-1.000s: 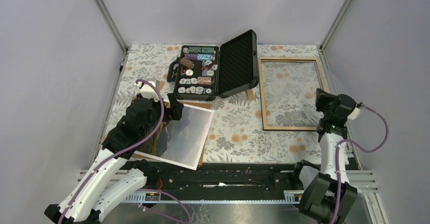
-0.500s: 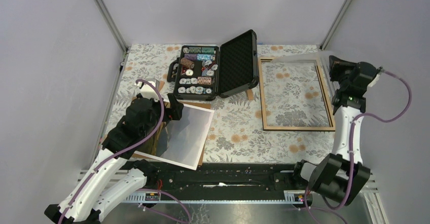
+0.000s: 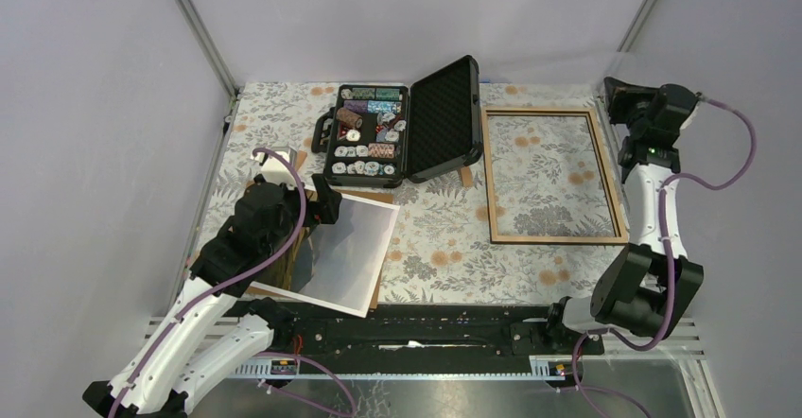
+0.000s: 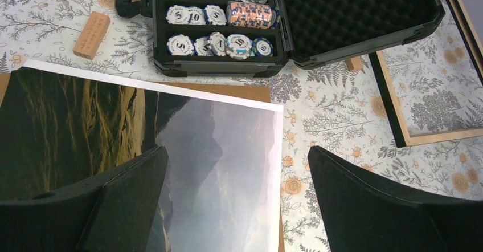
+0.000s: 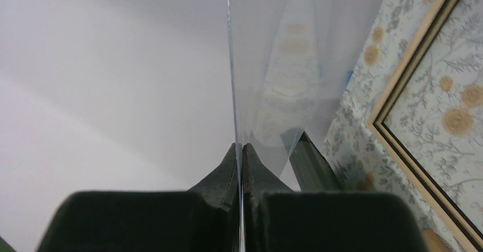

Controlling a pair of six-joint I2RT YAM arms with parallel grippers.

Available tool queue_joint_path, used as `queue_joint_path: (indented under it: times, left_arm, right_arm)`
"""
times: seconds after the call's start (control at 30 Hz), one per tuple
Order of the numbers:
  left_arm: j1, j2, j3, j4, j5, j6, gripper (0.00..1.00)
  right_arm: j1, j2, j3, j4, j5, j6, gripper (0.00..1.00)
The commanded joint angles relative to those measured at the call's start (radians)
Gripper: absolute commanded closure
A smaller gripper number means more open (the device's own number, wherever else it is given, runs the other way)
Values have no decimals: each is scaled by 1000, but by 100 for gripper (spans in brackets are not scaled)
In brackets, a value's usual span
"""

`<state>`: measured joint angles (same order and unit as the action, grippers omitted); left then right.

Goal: Put the photo into the frame

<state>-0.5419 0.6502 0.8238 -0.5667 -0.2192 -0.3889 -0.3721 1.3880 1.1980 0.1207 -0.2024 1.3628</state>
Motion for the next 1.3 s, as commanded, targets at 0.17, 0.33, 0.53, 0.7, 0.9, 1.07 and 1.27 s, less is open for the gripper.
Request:
queue_joint_path:
  times: [0.17,0.33,0.53,0.7,0.9,1.07,1.27]
  left_arm:
    - [-1,1,-1,33,-26,2,1]
    - [-1,8,0,33,-17,5,1]
    - [-1,12,0,33,-14,5,1]
    - [-1,23,1,35,-4,7,1]
    - [-1,29,1,36,1,7,1]
    - [-1,33,1,35,4,9,1]
    - [-1,32,1,36,6,7,1]
  right_arm:
    - [13,-96,-371,217,118,-15,100]
    - [-13,-119,-566,280,97,-31,100]
    - [-29,-209,-717,268,88,-68,100]
    - [-48,-258,-779,246,93,-104,100]
    - [-71,-331,-846,224,128,-123,100]
    - [-73,-338,-861,222,107,-129,100]
    - [-73,-371,-885,212,118,-129,100]
